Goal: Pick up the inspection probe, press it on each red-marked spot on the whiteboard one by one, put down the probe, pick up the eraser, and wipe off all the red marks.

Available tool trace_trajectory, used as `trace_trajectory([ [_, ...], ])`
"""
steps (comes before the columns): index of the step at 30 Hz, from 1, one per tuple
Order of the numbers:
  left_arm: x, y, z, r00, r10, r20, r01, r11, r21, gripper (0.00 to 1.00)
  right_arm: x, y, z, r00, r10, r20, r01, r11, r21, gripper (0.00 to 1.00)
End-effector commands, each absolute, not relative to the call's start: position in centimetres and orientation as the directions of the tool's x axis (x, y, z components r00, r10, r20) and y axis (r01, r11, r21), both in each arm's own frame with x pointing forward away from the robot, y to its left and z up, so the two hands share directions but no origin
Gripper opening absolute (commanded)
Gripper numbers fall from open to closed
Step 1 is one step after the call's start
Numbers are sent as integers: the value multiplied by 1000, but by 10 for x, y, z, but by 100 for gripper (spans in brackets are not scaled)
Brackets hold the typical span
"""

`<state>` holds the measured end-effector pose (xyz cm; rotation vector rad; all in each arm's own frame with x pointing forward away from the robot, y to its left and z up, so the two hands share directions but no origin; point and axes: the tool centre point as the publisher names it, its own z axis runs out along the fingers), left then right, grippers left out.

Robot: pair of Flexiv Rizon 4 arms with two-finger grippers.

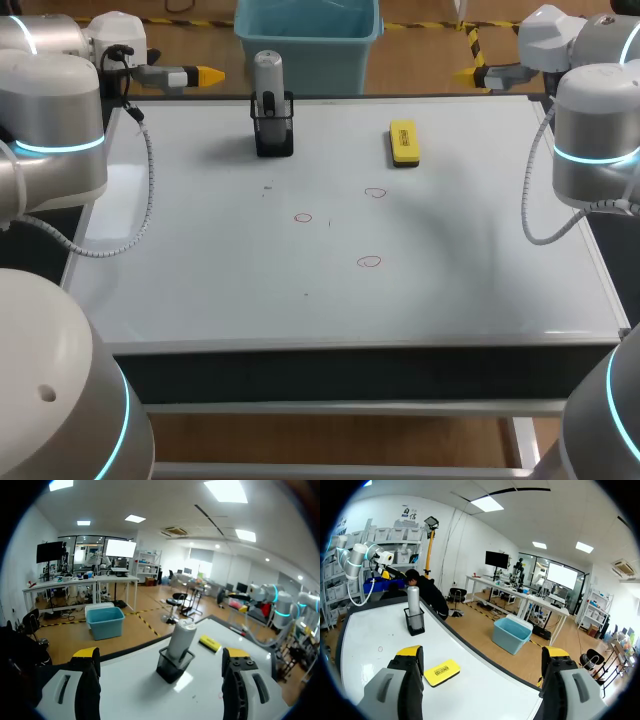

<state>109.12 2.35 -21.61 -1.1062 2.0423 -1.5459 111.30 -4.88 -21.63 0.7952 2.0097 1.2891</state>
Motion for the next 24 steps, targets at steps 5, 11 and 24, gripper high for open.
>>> trace_trajectory([
  [5, 1091, 23, -216, -634, -754, 174, -371, 99, -923, 100, 1113, -49, -216, -631, 756, -174, 158, 345, 925, 100],
  [11, 1099, 11, -219, -739, -665, 108, -321, 207, -924, 100, 1113, -49, -216, -631, 756, -174, 158, 345, 925, 100],
  [24, 1102, -2, -227, -940, -341, 19, -68, 133, -989, 100, 1113, -49, -216, -631, 756, -174, 158, 345, 925, 100],
])
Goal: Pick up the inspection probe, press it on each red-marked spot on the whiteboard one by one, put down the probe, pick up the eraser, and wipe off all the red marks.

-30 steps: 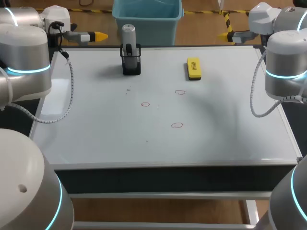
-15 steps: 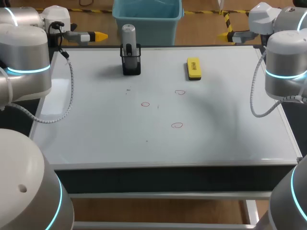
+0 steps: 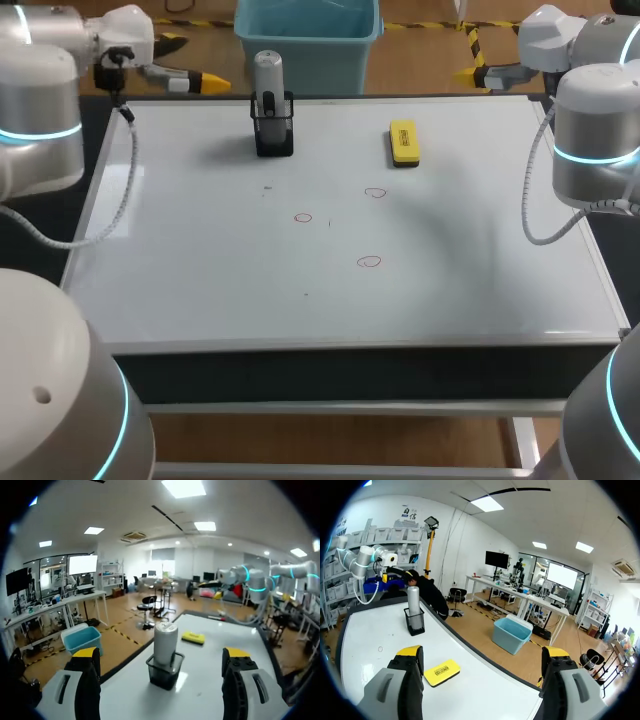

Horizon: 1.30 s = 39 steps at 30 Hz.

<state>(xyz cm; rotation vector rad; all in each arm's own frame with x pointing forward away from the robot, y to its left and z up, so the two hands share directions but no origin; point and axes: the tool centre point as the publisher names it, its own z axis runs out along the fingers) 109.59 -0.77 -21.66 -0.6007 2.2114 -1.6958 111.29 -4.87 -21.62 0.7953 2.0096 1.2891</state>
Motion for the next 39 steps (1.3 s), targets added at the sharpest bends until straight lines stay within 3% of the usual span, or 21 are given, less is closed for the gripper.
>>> trace_trajectory([
  [1, 1102, -4, -228, -948, -319, 14, -55, 120, -991, 100, 1113, -49, -216, -631, 756, -174, 158, 345, 925, 100],
  [8, 1108, -24, -239, -989, -145, -24, 13, 76, -997, 100, 1113, -49, -216, -631, 756, -174, 158, 345, 925, 100],
  [22, 1122, -52, -250, -995, -104, -7, 10, -25, -1000, 100, 1113, -49, -216, -631, 756, -174, 158, 345, 925, 100],
  [39, 1127, -94, -261, -991, -129, 22, -21, -7, -1000, 100, 1113, -49, -216, -631, 756, -174, 158, 345, 925, 100],
])
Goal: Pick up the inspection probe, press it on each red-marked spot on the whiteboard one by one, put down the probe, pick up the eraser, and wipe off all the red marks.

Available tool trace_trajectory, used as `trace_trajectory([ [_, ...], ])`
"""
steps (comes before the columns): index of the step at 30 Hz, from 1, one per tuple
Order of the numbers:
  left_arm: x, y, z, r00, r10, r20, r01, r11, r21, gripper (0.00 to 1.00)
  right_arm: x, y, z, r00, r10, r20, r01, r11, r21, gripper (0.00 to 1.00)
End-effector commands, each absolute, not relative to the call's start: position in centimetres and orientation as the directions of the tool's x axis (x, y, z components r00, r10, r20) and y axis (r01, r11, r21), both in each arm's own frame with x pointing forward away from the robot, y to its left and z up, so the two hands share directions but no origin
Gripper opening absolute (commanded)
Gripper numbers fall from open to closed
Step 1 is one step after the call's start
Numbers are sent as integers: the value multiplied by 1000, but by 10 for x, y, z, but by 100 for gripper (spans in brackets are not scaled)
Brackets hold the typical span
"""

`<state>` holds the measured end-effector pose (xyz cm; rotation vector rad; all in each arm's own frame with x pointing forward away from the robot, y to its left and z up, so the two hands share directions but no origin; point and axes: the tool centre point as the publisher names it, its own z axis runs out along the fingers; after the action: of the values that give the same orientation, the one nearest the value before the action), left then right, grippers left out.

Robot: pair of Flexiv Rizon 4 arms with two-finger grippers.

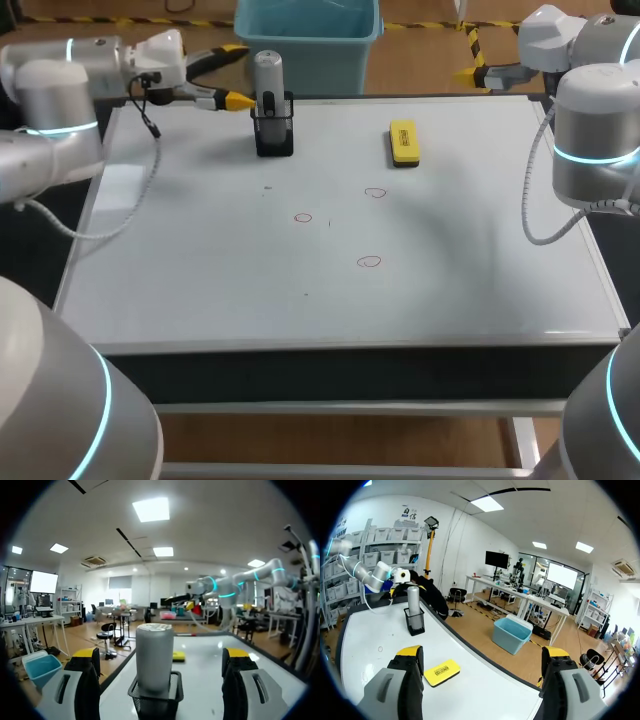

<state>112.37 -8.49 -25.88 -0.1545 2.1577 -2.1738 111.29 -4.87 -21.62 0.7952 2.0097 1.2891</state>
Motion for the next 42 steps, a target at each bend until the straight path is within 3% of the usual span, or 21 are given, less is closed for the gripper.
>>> trace_trajectory([
  [1, 1127, -96, -262, -991, -129, 24, -24, -9, -1000, 100, 1113, -49, -216, -631, 756, -174, 158, 345, 925, 100],
  [19, 1138, -133, -272, -994, -89, 58, -55, -41, -998, 100, 1113, -49, -216, -631, 756, -174, 158, 345, 925, 100],
  [42, 1142, -136, -279, -992, -95, 84, -82, -21, -996, 100, 1113, -49, -216, -631, 756, -174, 158, 345, 925, 100],
])
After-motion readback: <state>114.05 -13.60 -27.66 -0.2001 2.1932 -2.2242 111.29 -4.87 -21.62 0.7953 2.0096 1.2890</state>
